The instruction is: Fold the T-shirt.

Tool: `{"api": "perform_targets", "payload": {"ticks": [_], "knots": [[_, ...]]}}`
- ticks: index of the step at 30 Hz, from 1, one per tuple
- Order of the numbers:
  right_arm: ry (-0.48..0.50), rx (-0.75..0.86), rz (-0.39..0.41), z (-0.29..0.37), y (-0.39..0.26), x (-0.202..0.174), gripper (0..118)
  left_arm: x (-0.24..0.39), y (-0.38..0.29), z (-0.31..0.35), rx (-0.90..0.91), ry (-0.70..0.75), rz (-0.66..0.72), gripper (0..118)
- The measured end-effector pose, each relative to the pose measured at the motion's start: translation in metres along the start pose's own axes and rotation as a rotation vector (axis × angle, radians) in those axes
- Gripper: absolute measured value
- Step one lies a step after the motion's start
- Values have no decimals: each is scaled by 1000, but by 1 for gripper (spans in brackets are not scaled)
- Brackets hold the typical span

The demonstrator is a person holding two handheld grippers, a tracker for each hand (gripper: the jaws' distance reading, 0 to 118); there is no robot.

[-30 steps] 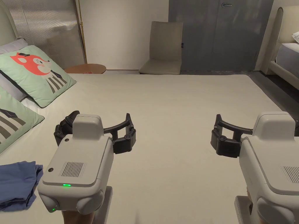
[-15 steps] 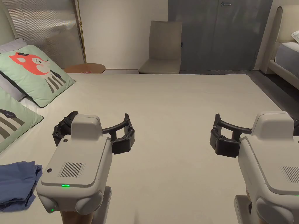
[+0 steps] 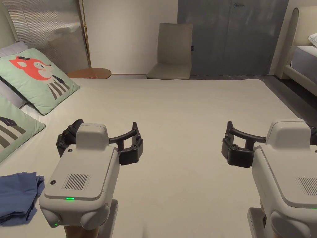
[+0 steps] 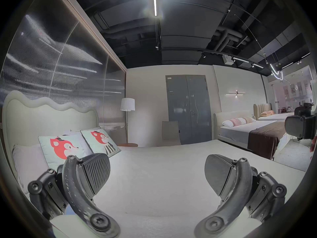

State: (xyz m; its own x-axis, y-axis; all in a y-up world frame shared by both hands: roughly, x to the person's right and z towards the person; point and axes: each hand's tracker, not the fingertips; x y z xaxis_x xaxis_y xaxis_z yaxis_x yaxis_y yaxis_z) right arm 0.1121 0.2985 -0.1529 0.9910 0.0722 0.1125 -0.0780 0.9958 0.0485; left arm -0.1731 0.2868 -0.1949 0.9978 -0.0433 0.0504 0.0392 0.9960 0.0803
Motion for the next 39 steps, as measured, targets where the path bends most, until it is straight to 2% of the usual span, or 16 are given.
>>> {"api": "perform_targets", "payload": {"ticks": [39], "knots": [[-3,10,8,4,5,0,117,-1,2,0,2,-4,-5,110]]}}
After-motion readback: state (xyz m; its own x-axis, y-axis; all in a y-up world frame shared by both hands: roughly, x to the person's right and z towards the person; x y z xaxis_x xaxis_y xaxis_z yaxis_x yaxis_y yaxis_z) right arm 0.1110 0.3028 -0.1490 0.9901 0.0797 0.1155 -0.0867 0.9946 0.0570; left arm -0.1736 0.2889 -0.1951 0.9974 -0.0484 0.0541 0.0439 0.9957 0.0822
